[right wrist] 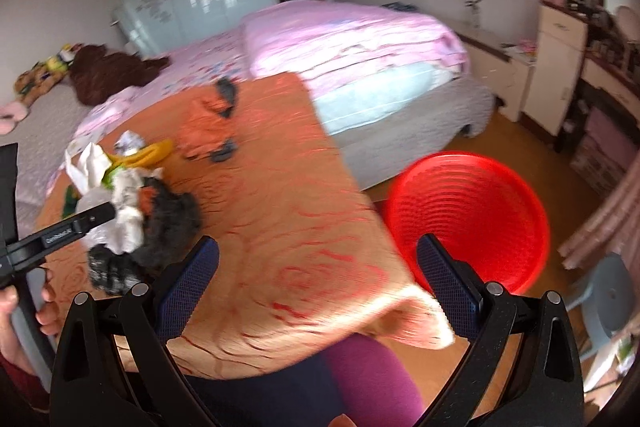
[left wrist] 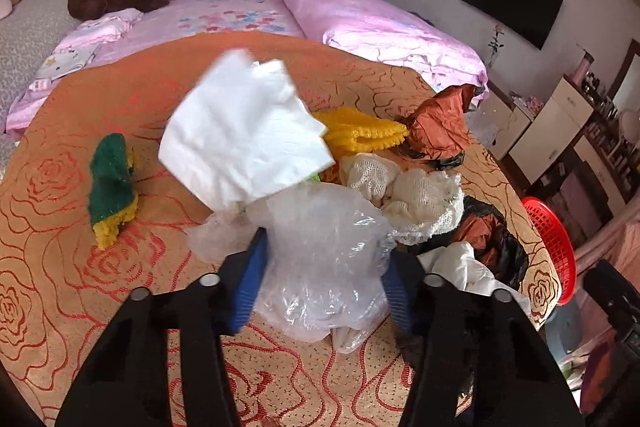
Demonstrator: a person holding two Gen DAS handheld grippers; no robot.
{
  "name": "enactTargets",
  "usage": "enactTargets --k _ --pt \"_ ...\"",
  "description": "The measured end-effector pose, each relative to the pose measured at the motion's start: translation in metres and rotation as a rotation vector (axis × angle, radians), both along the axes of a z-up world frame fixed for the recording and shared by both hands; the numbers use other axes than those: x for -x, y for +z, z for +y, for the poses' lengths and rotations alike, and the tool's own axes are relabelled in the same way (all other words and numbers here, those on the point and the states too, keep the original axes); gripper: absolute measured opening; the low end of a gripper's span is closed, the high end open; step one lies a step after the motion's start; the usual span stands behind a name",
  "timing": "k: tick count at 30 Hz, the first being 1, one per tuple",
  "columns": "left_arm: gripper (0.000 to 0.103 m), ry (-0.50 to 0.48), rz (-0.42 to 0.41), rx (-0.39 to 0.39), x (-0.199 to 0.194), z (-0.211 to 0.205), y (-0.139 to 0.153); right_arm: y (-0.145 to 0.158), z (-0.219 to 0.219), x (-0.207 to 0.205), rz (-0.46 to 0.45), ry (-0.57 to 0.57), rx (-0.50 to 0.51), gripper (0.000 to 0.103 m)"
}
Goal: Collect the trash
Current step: 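Grasp the clear plastic bag with the left tool while the right tool grasps the black bag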
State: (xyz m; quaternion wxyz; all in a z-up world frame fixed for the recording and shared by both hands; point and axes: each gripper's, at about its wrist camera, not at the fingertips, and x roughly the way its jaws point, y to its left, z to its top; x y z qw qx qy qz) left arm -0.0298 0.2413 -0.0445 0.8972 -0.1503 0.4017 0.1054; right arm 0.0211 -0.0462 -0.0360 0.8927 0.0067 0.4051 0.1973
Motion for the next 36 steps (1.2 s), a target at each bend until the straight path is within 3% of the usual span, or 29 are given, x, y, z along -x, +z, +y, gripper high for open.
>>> enactTargets --k 13,20,24,36 --pt "0.044 0.050 -0.099 -0.066 0.020 0.009 0.043 -0.004 0.073 -0.021 0.024 0.215 -0.034 0.096" --pt "0.044 0.062 -0.116 -0.069 0.024 0.014 0.047 -0.018 0.097 -0.030 0.091 0.278 -0.003 0.065" --pt "0.044 0.067 -0.114 -0.064 0.024 0.015 0.046 -0.024 0.102 -0.036 0.151 0.322 -0.051 0.044" --pt "0.044 0.094 -0.152 -0.116 0.029 0.013 0.053 0.013 0.086 -0.038 0.011 0.268 -0.055 0.041"
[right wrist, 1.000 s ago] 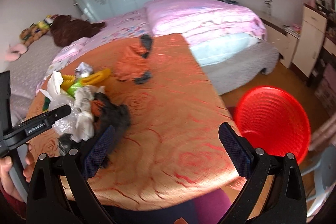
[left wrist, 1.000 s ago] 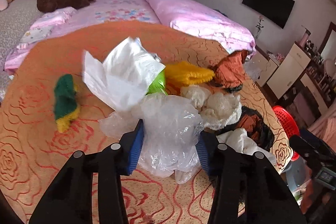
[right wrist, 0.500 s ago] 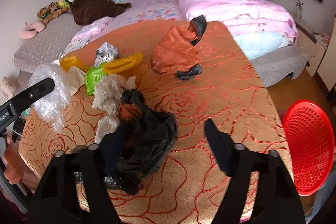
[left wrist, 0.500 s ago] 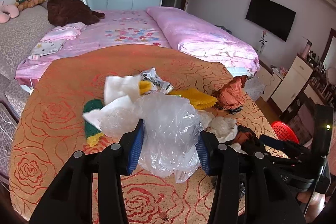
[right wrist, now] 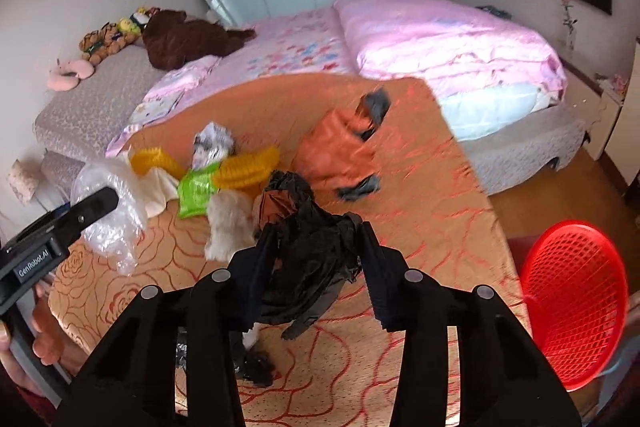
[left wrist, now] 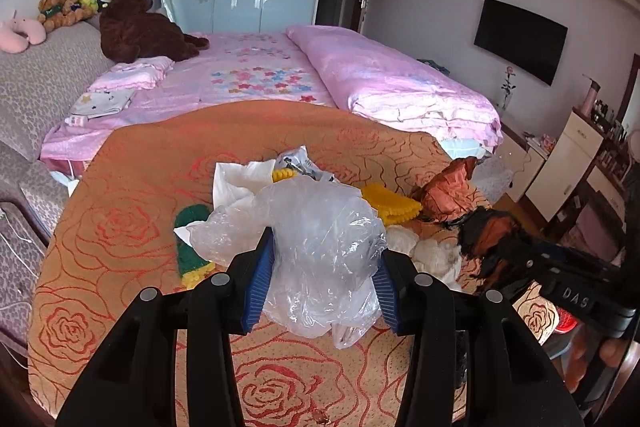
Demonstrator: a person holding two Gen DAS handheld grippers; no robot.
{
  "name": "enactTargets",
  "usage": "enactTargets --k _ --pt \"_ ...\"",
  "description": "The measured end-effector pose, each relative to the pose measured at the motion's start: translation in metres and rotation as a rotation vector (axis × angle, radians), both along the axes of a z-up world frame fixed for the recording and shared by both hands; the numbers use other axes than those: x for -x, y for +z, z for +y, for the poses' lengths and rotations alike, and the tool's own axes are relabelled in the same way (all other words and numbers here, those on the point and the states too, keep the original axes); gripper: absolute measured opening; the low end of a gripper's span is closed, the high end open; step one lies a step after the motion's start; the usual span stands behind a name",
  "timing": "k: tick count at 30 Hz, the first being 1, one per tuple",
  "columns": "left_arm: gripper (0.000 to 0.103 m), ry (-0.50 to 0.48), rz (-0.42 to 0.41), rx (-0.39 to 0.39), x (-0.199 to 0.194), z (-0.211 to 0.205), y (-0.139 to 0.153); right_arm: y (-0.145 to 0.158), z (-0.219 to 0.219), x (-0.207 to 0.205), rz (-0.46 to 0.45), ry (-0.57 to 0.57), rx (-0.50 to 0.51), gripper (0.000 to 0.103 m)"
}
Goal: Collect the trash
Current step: 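Grasp the clear plastic bag with the left tool while the right tool grasps the black bag, then carry the black bag in the right tool over the red basket and release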
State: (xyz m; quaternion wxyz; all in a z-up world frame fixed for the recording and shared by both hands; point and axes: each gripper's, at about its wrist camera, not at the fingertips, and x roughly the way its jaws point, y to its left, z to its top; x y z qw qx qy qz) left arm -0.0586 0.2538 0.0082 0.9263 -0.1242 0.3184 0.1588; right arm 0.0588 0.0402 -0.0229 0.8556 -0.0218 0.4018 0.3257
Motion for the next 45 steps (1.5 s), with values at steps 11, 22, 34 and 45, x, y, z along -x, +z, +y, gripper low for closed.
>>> enactTargets --k 11,22,34,45 --pt "0.044 -0.022 -0.036 -0.037 -0.007 -0.016 0.011 0.020 -0.016 -0.002 -0.095 -0.073 -0.012 0.041" --pt "0.044 -0.095 -0.070 -0.069 -0.026 -0.051 0.025 0.045 -0.060 -0.008 -0.164 -0.173 -0.053 0.041" --pt "0.044 -0.227 -0.078 -0.088 -0.064 -0.115 0.029 0.057 -0.121 -0.014 -0.204 -0.331 -0.055 0.041" --pt "0.044 -0.364 -0.078 -0.105 -0.102 -0.180 0.030 0.053 -0.183 -0.018 -0.225 -0.485 -0.020 0.041"
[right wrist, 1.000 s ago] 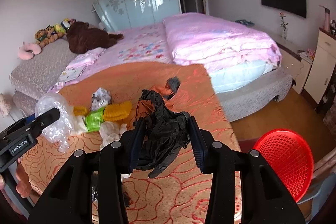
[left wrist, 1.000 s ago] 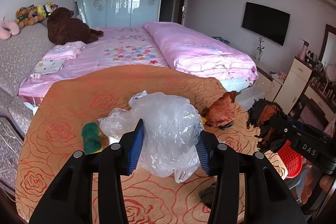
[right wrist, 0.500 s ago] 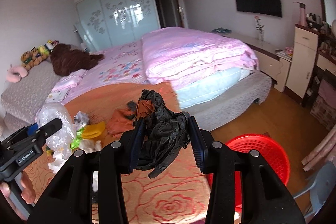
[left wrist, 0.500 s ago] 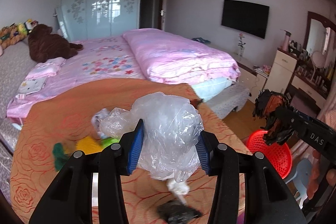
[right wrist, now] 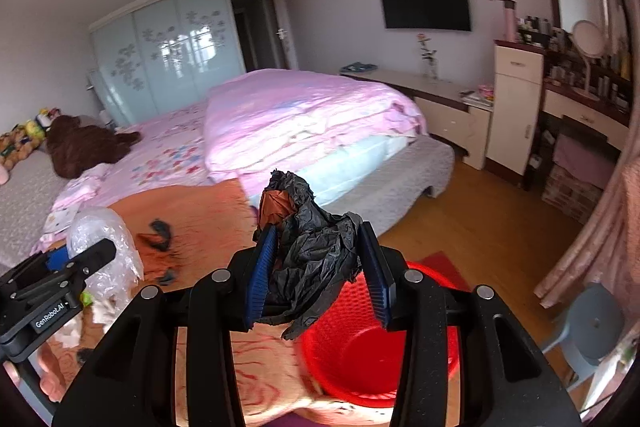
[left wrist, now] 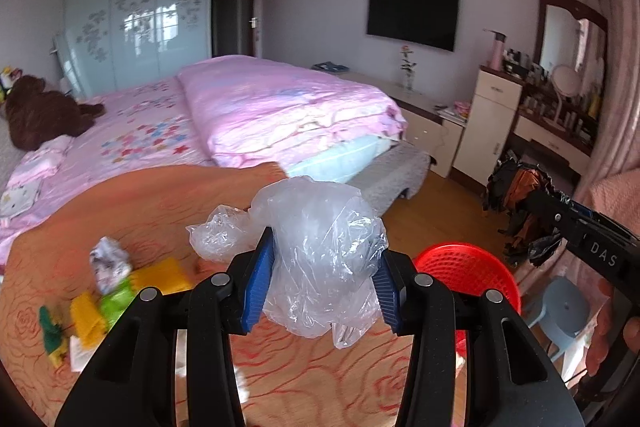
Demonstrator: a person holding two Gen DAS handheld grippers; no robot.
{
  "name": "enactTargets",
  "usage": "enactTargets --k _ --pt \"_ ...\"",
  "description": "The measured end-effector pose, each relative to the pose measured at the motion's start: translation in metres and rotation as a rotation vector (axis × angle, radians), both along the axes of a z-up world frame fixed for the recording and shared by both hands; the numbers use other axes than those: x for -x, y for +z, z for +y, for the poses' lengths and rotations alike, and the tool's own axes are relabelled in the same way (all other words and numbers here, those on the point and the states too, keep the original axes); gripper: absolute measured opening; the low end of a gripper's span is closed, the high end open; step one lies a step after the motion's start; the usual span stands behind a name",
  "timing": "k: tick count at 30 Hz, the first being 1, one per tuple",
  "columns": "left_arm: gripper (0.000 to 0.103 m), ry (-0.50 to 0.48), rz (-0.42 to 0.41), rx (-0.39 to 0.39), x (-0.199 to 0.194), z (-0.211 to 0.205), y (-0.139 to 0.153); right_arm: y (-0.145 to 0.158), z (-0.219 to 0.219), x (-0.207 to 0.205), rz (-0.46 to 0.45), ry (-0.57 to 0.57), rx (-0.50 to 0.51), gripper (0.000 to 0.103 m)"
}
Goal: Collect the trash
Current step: 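Carry the black bag in the right tool over the red basket and release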
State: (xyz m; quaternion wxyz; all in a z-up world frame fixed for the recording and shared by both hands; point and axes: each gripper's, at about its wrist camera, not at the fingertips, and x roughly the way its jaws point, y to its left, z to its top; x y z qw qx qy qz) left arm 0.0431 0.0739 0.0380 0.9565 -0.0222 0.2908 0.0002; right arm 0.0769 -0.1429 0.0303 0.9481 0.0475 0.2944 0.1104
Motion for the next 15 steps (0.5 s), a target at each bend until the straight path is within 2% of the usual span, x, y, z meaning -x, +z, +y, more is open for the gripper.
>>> enactTargets --k 8,15 --pt "0.044 -0.089 0.025 -0.009 -0.025 -0.041 -0.009 -0.015 -0.035 -0.001 0.025 -0.088 -0.001 0.041" --pt "0.044 -0.184 0.088 -0.031 -0.050 -0.082 -0.030 -0.032 -0.058 -0.008 0.069 -0.147 0.000 0.041"
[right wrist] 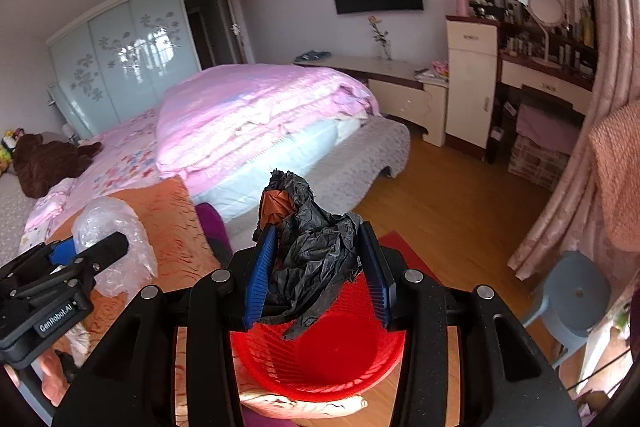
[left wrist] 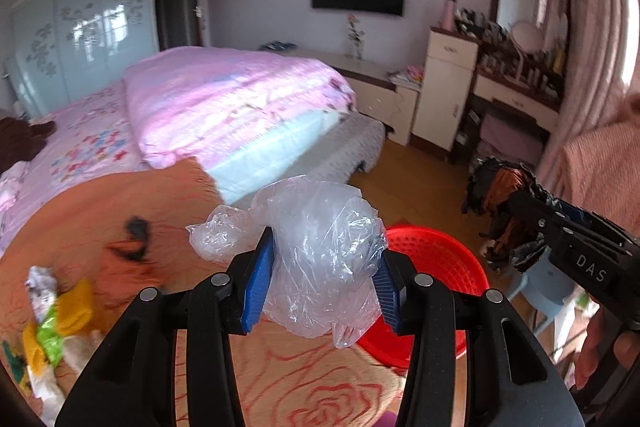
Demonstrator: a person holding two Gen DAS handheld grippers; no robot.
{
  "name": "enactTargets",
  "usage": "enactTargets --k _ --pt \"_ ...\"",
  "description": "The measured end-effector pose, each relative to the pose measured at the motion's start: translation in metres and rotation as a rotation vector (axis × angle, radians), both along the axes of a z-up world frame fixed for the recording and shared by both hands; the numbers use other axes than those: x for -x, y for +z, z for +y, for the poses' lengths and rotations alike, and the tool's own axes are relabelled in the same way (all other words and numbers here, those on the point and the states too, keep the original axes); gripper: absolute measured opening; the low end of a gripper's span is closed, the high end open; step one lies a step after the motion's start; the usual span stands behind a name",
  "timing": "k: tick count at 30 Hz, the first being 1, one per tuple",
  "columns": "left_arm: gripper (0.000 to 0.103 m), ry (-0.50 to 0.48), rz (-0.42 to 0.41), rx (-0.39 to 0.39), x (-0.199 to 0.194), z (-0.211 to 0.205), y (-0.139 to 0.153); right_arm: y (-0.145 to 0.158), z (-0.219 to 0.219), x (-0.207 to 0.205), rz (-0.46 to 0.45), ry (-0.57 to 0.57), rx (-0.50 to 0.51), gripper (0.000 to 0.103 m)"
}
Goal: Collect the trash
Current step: 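Carry the black bag in the right tool over the red basket and release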
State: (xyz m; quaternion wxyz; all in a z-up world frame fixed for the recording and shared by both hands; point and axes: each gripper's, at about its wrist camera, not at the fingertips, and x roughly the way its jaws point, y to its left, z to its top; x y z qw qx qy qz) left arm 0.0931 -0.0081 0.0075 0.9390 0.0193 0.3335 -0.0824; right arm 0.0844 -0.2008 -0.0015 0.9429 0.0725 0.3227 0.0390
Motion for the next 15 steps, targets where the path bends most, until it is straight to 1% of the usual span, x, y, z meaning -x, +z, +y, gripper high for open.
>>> enactTargets --k 6,15 --pt "0.044 -0.053 0.070 -0.029 -0.018 -0.028 -0.028 -0.024 -0.014 -0.008 0.063 -0.038 -0.008 0.041" --pt "0.044 -0.098 0.167 -0.064 -0.037 -0.043 -0.066 -0.064 -0.023 -0.024 0.190 -0.067 -0.019 0.041"
